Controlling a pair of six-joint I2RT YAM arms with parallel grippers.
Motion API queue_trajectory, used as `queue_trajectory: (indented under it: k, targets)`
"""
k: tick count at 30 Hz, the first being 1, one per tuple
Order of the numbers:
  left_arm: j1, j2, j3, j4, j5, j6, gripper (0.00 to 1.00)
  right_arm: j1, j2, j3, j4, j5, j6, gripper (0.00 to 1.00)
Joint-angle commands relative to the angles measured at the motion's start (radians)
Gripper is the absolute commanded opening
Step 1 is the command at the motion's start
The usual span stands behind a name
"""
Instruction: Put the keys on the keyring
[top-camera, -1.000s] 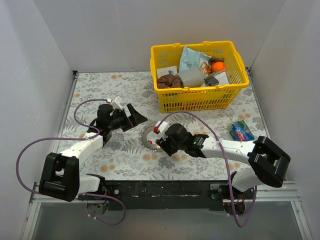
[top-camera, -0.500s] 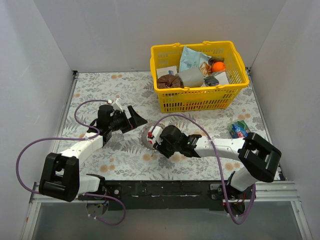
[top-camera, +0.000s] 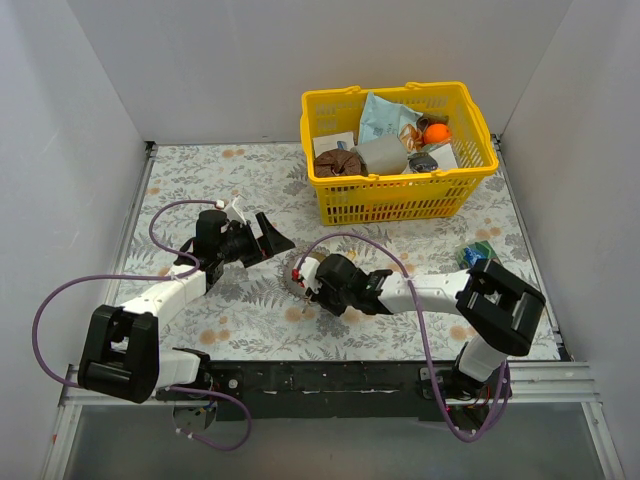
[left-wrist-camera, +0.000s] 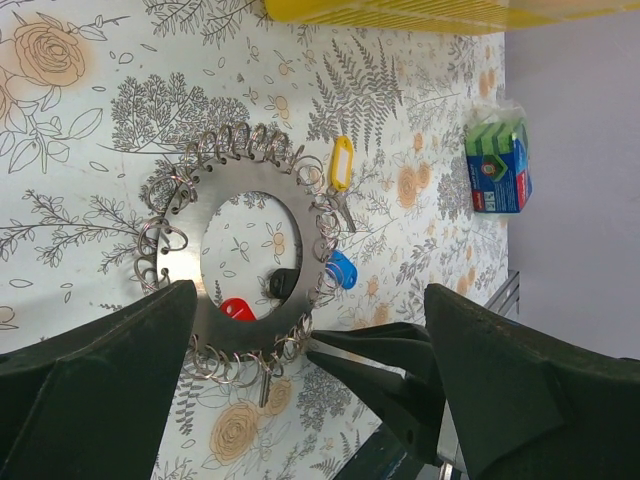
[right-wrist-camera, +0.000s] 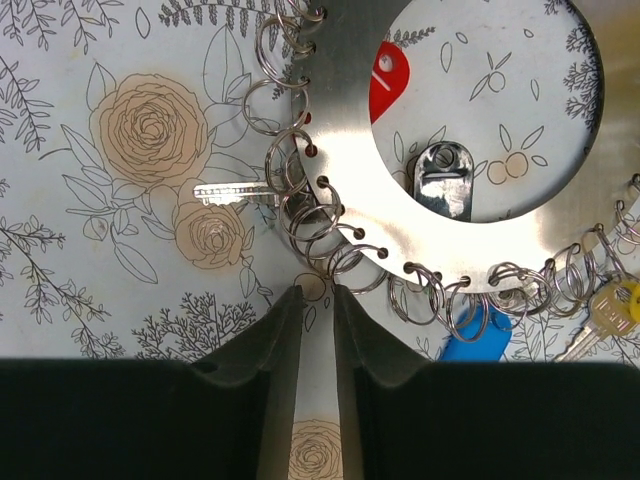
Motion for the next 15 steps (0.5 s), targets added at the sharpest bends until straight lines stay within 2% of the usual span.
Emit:
queue_trajectory:
  k: [1,7,11,15]
  targets:
    - [0.004,-0.008,0.018,-0.005,-0.002,0.013,0.98,0.006,0.020,0.024,0.049,-0.014,0.009,0.25]
    - [0.004,-0.008,0.022,-0.004,0.004,0.014,0.98,0.007,0.039,0.025,0.077,-0.008,0.015,0.21]
    - [0.006,-0.010,0.018,-0.002,0.004,0.014,0.98,0.006,0.049,0.027,0.077,-0.017,0.015,0.01]
    - [0.006,-0.010,0.014,-0.004,0.001,0.014,0.98,0.006,0.024,0.008,0.086,-0.017,0.015,0.01]
